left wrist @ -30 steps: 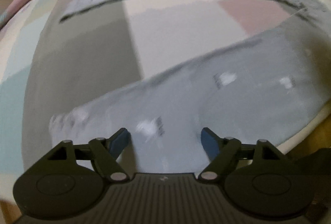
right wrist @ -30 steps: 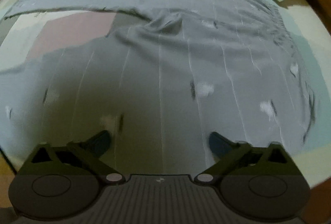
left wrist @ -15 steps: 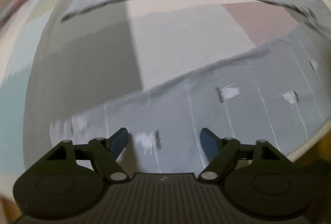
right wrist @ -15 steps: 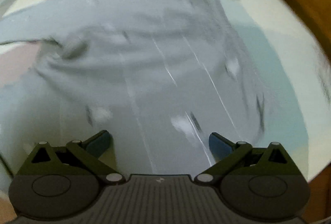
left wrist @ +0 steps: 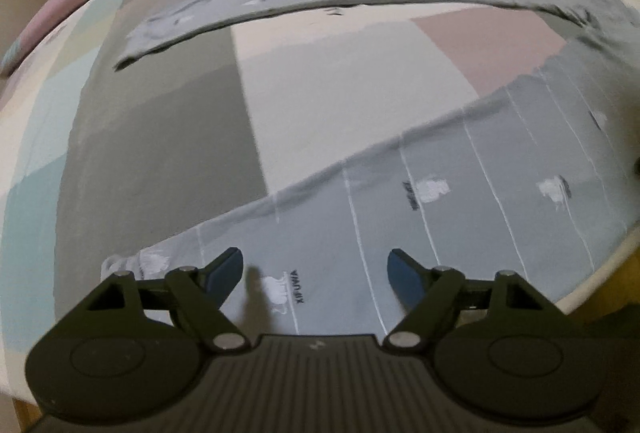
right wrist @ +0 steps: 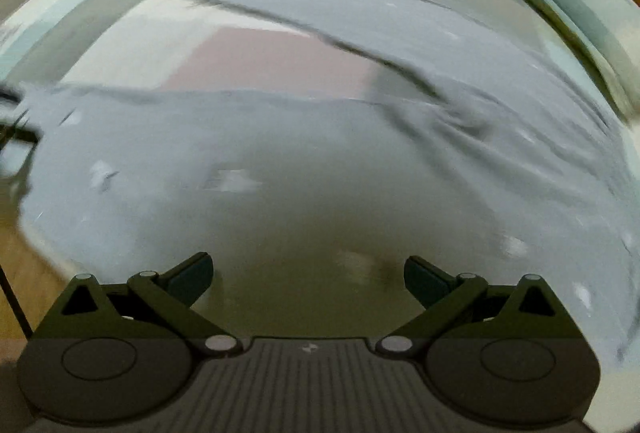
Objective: Fold clothes
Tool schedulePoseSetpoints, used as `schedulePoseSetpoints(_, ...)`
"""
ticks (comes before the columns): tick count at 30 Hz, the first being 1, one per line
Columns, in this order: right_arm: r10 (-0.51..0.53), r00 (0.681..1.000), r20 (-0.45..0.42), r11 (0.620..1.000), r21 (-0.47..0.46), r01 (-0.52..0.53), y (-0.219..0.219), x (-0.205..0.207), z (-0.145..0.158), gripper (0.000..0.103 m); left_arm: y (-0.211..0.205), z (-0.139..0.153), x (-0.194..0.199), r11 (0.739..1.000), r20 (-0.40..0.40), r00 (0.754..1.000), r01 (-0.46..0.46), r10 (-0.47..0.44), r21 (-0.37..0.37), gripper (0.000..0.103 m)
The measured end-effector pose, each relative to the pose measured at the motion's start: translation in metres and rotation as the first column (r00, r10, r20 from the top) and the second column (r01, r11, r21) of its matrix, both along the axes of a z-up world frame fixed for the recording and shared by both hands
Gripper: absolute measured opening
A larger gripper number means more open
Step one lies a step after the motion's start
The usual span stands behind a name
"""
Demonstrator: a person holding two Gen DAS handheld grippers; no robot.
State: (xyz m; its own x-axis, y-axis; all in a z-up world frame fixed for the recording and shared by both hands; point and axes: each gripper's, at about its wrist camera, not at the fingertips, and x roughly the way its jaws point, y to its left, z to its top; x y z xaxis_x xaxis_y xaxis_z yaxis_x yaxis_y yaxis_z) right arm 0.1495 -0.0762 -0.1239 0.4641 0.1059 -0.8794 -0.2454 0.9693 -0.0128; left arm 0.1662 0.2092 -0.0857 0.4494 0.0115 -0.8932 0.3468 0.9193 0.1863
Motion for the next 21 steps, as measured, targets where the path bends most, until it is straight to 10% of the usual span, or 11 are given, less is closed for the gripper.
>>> schedulePoseSetpoints(11, 0.212, 0.977, 0.027, 0.977, -0.01, -0.212, 0.081, -0.005, 0.008, 0.103, 0.044, 0.007, -0.014, 0.993, -0.03, 0.993, -0.115, 0.115, -0.001, 0.078)
schedulePoseSetpoints(21, 0.039, 0.998, -0.049, 0.999, -0.018, -0.04, 0.041, 0.014, 0.003, 0.103, 0.064, -0.003, -0.011, 0.983, -0.021, 0.985, -0.173, 0.172, -0.055, 0.085)
